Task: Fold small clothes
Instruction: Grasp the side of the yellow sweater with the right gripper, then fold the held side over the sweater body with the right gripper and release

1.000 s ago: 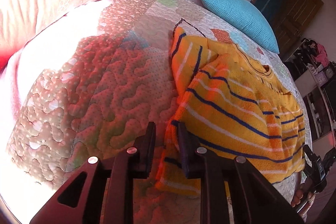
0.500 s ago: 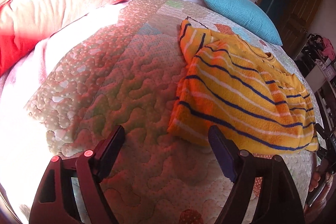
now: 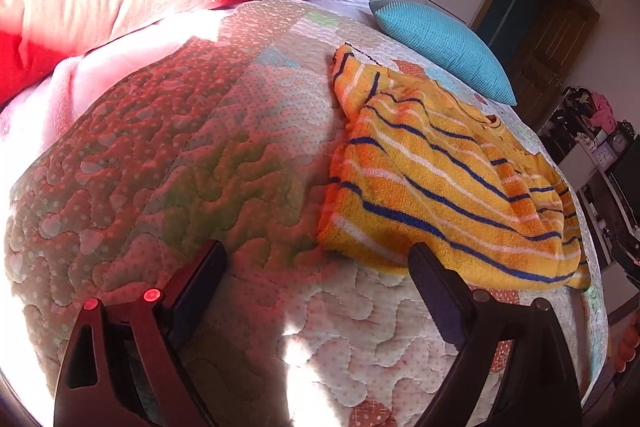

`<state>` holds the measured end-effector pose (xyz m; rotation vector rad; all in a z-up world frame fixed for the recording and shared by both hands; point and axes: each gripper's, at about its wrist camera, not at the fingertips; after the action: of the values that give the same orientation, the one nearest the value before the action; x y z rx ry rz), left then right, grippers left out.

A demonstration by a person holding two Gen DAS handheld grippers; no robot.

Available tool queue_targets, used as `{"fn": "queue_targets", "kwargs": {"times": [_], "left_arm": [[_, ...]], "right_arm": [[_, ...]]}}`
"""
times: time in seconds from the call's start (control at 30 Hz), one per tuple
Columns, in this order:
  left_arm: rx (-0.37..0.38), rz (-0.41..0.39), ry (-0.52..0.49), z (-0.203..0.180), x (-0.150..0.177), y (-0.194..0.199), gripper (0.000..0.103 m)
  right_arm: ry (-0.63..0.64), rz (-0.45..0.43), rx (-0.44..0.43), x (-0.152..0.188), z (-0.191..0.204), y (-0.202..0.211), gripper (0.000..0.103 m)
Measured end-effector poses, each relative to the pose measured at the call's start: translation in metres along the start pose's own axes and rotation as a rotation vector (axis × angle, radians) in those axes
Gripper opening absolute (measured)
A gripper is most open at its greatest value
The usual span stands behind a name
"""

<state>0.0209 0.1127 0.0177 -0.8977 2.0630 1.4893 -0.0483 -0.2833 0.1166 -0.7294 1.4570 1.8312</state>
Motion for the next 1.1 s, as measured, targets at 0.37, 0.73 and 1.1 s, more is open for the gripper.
{"fn": "queue_targets", "kwargs": {"times": [0.37, 0.73, 1.1], "left_arm": [[0.06, -0.102, 0.14, 0.042, 0.017, 0.11, 0.091], [0.051, -0.128, 0.217, 0.082, 0.038, 0.138, 0.092], [0.052, -0.117, 0.179, 0.055, 0.036, 0.145, 0.092]], "right_arm": [[0.618, 0.123, -0.19, 0.07, 0.232, -0.064, 0.082], [0.934, 0.058, 0.219, 0.109, 0.348, -0.166, 0.045], [0.424, 0.066, 0.042, 0.0, 0.279, -0.149, 0.012]]}}
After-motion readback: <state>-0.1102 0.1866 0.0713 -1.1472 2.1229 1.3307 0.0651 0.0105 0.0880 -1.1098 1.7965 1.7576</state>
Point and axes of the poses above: each gripper's, at about its wrist camera, not at the fingertips, and y roughly against the way its jaws point, z to its left, x to its underside, and after that the axes turned 5 degrees about -z, right-handed
